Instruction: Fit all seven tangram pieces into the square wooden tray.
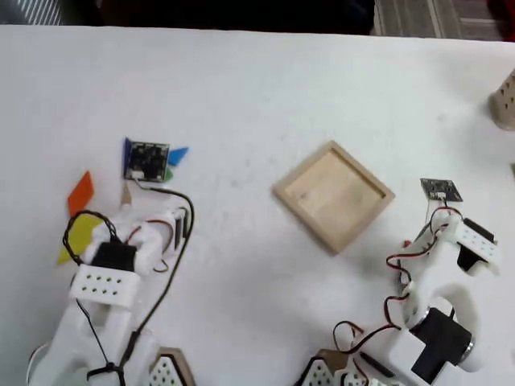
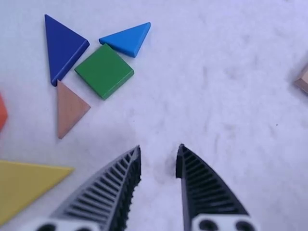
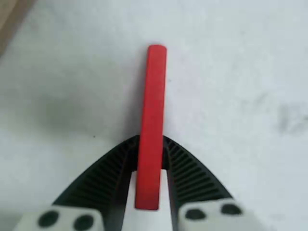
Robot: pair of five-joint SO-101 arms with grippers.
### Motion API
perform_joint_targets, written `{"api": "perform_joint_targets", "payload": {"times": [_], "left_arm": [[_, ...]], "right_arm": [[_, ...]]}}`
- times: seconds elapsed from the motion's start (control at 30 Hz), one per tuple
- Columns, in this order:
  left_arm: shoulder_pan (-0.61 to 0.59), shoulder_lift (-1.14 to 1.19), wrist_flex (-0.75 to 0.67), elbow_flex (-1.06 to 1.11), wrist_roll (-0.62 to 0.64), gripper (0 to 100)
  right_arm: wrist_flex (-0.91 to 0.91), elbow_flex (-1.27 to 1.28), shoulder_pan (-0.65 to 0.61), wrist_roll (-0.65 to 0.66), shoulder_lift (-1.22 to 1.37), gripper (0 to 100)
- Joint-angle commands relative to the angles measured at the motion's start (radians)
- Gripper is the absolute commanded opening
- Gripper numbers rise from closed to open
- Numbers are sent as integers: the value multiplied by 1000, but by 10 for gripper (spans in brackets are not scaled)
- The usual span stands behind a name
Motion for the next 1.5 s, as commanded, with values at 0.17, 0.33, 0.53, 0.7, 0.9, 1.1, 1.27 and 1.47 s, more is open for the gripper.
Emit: {"api": "perform_joint_targets", "payload": {"times": [0.17,0.33,0.53,0.7,0.9,1.1,1.27,1.47], "left_arm": [[-38,-4,-23,-8,-12,135],[-38,-4,-25,-9,-9,135],[-38,-4,-25,-8,-8,135],[-48,-4,-25,-8,-12,135],[-64,-4,-25,-9,-12,135],[-64,-4,-25,-8,-12,135],[-64,-4,-25,-8,-12,135],[-64,-4,-25,-8,-12,136]], "right_arm": [[272,-270,-45,6,-16,19],[354,-347,-153,-98,-27,19],[381,-460,-328,-261,-16,19],[377,-500,-493,-293,-15,19],[329,-520,-610,-250,1,19],[331,-588,-671,6,130,20],[326,-692,-677,124,240,20],[325,-793,-685,144,421,21]]}}
